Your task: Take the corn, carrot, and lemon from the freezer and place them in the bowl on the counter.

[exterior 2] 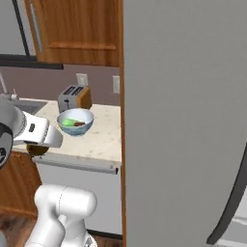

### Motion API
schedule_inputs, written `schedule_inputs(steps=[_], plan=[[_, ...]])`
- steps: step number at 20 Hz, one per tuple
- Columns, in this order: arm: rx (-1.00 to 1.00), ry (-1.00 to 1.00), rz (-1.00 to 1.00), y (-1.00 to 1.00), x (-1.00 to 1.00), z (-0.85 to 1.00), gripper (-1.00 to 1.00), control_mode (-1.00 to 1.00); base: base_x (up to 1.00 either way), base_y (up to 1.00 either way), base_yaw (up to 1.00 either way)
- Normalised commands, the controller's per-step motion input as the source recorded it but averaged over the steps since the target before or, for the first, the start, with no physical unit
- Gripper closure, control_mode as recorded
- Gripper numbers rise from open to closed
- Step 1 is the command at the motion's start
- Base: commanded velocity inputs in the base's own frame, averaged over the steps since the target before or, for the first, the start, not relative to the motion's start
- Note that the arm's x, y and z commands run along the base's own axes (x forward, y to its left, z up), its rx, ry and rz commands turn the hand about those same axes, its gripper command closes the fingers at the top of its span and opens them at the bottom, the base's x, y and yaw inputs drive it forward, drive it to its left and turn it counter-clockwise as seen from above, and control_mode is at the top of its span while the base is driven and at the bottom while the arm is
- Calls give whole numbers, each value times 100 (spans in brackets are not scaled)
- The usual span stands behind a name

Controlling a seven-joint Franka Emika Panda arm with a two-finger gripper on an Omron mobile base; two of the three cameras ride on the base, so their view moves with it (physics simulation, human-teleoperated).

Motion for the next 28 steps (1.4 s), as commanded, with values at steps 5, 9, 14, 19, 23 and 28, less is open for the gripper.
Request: schedule_inputs(steps=[5,9,14,19,23,28], plan=[[0,0,0,0,0,0,100,100,23,84,0],[0,0,0,0,0,0,100,100,41,27,0],[0,0,0,0,0,0,100,100,54,-13,0],[0,0,0,0,0,0,100,100,48,-11,0],[0,0,0,0,0,0,100,100,48,-4,0],[0,0,0,0,0,0,100,100,54,-16,0]])
